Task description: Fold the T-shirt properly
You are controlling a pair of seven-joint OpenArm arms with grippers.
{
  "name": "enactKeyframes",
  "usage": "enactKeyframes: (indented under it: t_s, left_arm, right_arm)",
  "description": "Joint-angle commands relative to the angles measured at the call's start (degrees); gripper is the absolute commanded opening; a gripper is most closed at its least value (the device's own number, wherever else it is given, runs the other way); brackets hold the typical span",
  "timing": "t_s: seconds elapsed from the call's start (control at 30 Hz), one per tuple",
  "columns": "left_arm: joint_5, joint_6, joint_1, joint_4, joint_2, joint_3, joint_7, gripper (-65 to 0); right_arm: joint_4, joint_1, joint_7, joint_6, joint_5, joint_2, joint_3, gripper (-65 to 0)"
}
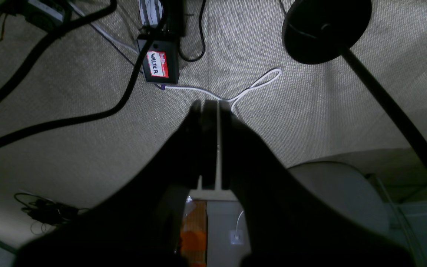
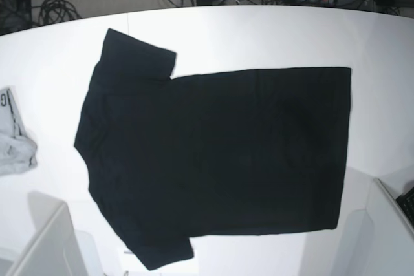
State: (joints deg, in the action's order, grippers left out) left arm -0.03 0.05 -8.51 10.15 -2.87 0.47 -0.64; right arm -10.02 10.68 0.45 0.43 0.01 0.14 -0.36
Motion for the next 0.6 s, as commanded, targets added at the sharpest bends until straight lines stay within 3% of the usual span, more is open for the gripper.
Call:
enactKeyframes:
  t_s: [0.0,0.57]
  left_arm:
    - [0.08,0.25,-0.94,0.18,-0.07,0.01,0.16,-63.2]
    - [0.08,0.25,-2.87,4.57,-0.07,-0.51,0.16,-65.0]
  right_arm:
    - [-0.04,0.18,-0.05,-0.47,-0.05,0.34,0.05,-65.0]
    - [-0.04,-0.17,-0.32,-0.47,-0.23,0.34,-0.21,-65.0]
